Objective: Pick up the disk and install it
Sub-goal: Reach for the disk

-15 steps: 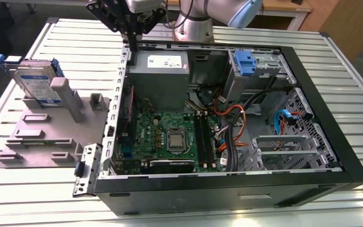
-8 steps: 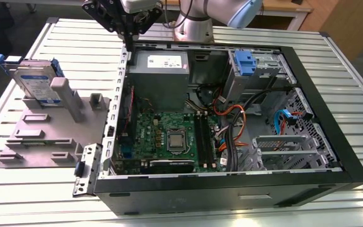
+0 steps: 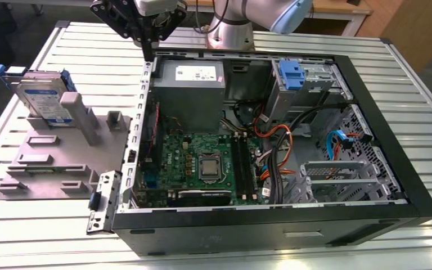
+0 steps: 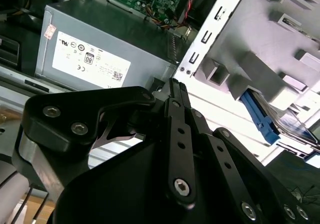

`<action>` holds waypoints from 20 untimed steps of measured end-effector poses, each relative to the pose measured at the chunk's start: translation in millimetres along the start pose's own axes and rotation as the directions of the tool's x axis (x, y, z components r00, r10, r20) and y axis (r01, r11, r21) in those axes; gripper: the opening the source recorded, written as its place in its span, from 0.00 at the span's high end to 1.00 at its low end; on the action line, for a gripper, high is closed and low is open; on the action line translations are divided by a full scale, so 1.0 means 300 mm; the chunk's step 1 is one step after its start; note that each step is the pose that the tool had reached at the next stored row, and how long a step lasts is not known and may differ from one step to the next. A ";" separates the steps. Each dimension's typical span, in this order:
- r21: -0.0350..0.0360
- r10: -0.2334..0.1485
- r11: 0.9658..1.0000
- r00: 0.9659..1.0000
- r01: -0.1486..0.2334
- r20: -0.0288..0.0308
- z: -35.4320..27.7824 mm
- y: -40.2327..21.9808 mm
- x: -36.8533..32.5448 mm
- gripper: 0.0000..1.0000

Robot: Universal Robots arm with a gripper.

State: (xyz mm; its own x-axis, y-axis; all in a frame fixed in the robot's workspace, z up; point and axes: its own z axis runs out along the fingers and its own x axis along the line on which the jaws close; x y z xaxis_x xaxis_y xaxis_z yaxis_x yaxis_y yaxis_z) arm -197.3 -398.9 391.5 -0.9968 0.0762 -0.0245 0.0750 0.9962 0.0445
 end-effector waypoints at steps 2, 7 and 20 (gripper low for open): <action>0.000 0.000 1.000 1.000 0.000 0.000 0.000 0.000 0.005 0.89; 0.000 0.000 1.000 1.000 0.000 0.000 0.000 -0.001 0.012 0.89; 0.000 0.000 1.000 1.000 0.000 0.000 -0.001 -0.002 0.028 0.89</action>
State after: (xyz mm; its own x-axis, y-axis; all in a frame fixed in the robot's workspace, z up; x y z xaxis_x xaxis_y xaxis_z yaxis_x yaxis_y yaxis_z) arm -205.7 -398.9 391.4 -0.9968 0.0763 -0.0245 0.0752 0.9962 0.0444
